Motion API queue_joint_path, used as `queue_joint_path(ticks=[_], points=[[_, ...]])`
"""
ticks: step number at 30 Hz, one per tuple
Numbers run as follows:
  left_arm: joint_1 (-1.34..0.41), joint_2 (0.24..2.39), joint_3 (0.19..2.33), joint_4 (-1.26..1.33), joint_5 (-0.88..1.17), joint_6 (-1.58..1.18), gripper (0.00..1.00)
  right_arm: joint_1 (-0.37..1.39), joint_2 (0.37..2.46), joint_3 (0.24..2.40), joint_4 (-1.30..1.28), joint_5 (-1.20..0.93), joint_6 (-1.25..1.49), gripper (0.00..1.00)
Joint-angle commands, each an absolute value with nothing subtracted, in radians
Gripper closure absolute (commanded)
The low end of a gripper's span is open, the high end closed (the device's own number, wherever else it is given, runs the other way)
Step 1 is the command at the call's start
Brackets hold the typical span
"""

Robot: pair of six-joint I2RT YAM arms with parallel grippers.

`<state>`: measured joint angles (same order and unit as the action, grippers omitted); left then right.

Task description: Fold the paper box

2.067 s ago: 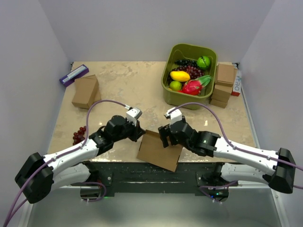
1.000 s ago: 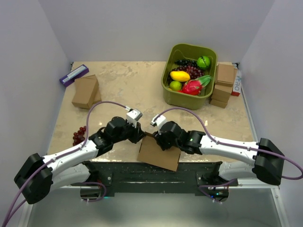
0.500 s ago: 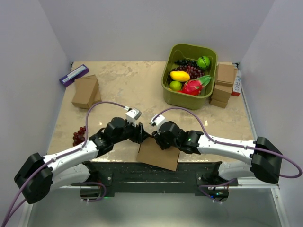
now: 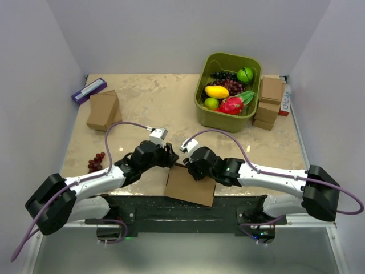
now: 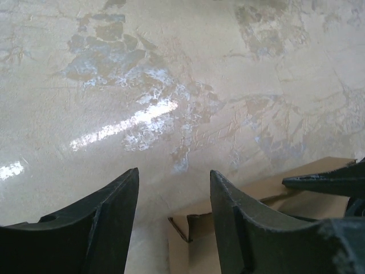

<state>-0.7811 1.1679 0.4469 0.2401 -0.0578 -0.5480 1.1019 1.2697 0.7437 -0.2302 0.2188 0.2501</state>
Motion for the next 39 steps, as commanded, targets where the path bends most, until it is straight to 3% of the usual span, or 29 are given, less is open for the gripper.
queue_joint_path(ticks=[1, 10, 15, 19, 20, 23, 26, 31, 39], points=[[-0.781, 1.202, 0.474, 0.336, -0.104, -0.600, 0.42, 1.118, 1.269, 0.730, -0.264, 0.224, 0.272, 0.95], [-0.781, 1.192, 0.399, 0.318, -0.006, -0.646, 0.53, 1.118, 1.259, 0.727, -0.264, 0.230, 0.275, 0.96], [-0.782, 1.180, 0.362, 0.362, 0.057, -0.663, 0.53, 1.118, 1.252, 0.727, -0.270, 0.244, 0.288, 0.94], [-0.781, 1.169, 0.400, 0.361, 0.066, -0.585, 0.45, 1.124, 1.229, 0.744, -0.293, 0.219, 0.316, 0.65], [-0.781, 1.173, 0.411, 0.350, 0.067, -0.557, 0.44, 1.140, 1.215, 0.744, -0.299, 0.212, 0.325, 0.50], [-0.778, 1.207, 0.457, 0.342, 0.049, -0.513, 0.41, 1.198, 1.200, 0.752, -0.328, 0.192, 0.373, 0.36], [-0.766, 1.293, 0.524, 0.336, 0.069, -0.482, 0.43, 1.282, 1.222, 0.773, -0.368, 0.189, 0.461, 0.36], [-0.765, 1.433, 0.604, 0.307, 0.152, -0.476, 0.50, 1.428, 1.262, 0.785, -0.384, 0.157, 0.701, 0.46], [-0.767, 1.459, 0.572, 0.340, 0.225, -0.515, 0.52, 1.607, 1.336, 0.822, -0.365, 0.187, 0.902, 0.53]])
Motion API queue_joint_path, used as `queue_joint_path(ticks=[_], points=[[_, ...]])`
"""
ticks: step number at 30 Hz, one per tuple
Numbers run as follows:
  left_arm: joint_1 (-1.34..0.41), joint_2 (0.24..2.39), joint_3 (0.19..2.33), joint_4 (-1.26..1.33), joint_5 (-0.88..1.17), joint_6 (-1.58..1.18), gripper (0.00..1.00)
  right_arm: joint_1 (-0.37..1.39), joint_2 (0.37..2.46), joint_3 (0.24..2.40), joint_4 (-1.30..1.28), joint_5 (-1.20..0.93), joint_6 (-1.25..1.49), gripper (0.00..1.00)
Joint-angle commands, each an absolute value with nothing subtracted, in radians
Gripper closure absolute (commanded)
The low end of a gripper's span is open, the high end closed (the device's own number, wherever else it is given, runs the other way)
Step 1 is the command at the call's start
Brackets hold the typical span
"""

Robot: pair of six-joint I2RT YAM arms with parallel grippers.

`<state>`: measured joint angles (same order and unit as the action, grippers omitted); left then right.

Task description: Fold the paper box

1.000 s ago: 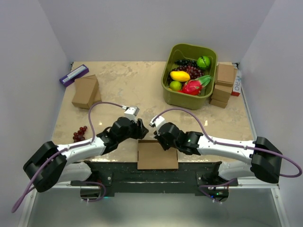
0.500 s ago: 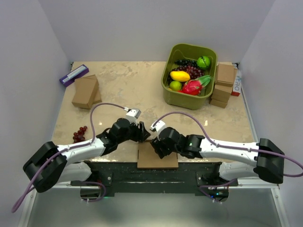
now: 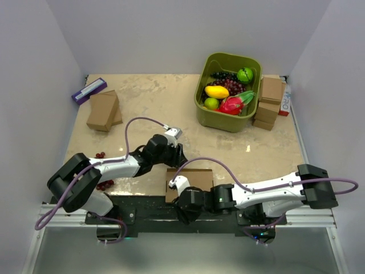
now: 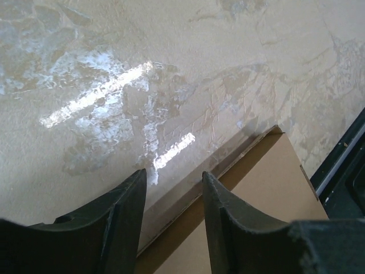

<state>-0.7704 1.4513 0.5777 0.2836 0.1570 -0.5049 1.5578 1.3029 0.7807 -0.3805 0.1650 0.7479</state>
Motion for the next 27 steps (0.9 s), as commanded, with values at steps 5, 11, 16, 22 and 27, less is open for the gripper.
queue_joint_path(ticks=[5, 11, 16, 22, 27], points=[[-0.767, 1.476, 0.540, 0.348, 0.268, -0.531, 0.53, 1.621, 1.411, 0.808, -0.374, 0.244, 0.972, 0.60], [-0.770, 1.489, 0.491, 0.344, 0.348, -0.541, 0.53, 1.623, 1.457, 0.822, -0.509, 0.409, 1.023, 0.65], [-0.781, 1.488, 0.466, 0.353, 0.451, -0.554, 0.55, 1.621, 1.548, 0.824, -0.546, 0.495, 1.034, 0.71], [-0.819, 1.494, 0.457, 0.416, 0.546, -0.603, 0.58, 1.621, 1.597, 0.834, -0.563, 0.574, 1.040, 0.74], [-0.856, 1.483, 0.457, 0.440, 0.558, -0.655, 0.58, 1.621, 1.589, 0.839, -0.606, 0.687, 1.091, 0.84]])
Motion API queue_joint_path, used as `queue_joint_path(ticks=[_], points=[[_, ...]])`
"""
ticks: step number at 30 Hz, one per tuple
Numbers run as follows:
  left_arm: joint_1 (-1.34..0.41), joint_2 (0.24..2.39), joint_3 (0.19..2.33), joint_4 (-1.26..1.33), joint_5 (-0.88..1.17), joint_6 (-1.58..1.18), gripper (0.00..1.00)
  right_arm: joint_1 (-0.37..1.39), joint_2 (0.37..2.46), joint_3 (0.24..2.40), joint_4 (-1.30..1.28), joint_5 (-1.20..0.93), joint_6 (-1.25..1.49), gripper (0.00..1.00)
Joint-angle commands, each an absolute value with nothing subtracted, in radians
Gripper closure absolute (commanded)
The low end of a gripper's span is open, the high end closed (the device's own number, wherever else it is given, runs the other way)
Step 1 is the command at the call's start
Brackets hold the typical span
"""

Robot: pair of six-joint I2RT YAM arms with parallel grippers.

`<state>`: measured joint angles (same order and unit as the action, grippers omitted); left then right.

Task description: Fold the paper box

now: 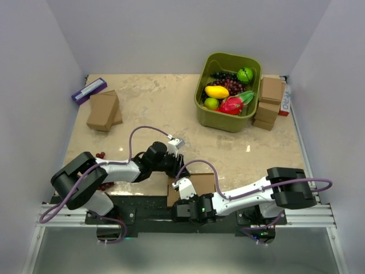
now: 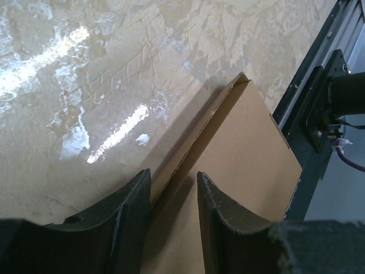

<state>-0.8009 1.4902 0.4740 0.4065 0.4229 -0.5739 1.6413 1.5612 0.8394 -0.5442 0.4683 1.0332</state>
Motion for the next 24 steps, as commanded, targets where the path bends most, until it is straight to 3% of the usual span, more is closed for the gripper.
queue_joint_path(ticks=[1, 17, 24], points=[[-0.868, 1.485, 0.457, 0.445, 0.558, -0.670, 0.59, 1.621, 1.589, 0.841, -0.610, 0.699, 1.095, 0.85], [-0.957, 1.493, 0.452, 0.497, 0.520, -0.743, 0.59, 1.592, 1.595, 0.847, -0.623, 0.773, 1.105, 0.89], [-0.784, 1.427, 0.603, 0.321, 0.457, -0.592, 0.52, 1.592, 1.517, 0.833, -0.620, 0.766, 1.095, 0.87]])
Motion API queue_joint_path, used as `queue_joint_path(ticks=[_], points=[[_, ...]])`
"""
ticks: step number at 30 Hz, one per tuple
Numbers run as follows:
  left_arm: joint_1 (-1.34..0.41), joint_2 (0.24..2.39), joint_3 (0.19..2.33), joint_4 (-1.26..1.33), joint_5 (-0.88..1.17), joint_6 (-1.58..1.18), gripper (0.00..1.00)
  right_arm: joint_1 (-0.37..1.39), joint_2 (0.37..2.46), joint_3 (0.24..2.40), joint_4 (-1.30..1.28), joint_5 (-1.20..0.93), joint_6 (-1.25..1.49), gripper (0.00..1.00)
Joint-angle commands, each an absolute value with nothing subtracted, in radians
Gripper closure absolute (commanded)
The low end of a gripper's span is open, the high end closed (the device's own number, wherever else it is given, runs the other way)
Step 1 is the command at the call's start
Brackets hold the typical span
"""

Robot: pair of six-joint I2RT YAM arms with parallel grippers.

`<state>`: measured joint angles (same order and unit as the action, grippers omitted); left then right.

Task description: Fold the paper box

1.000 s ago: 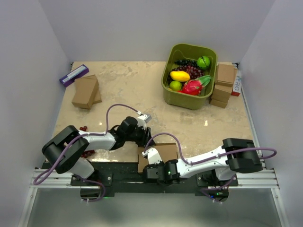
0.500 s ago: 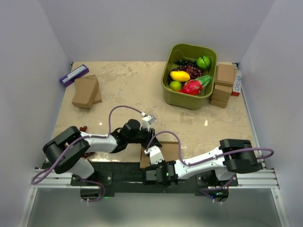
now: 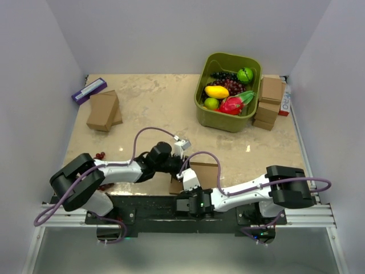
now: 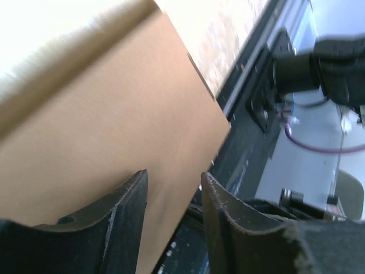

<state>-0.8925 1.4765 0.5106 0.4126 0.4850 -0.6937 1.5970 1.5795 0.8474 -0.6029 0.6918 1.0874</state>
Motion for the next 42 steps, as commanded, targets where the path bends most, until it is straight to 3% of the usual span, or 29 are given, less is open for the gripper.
queue_joint_path(ticks=[1, 10, 22, 30, 42], points=[[-0.757, 1.419, 0.617, 0.305, 0.453, -0.574, 0.50, 1.592, 1.494, 0.816, -0.623, 0.761, 1.103, 0.87], [-0.600, 1.459, 0.730, 0.170, 0.245, -0.384, 0.46, 1.594, 1.474, 0.830, -0.592, 0.729, 1.065, 0.85], [-0.598, 1.585, 0.637, 0.276, 0.271, -0.399, 0.50, 1.608, 1.561, 0.922, -0.411, 0.563, 0.770, 0.90], [-0.600, 1.569, 0.545, 0.367, 0.365, -0.431, 0.52, 1.568, 1.703, 1.012, -0.456, 0.586, 0.744, 0.95], [-0.710, 1.517, 0.445, 0.403, 0.422, -0.472, 0.57, 1.447, 1.643, 0.925, -0.362, 0.558, 0.772, 0.99]])
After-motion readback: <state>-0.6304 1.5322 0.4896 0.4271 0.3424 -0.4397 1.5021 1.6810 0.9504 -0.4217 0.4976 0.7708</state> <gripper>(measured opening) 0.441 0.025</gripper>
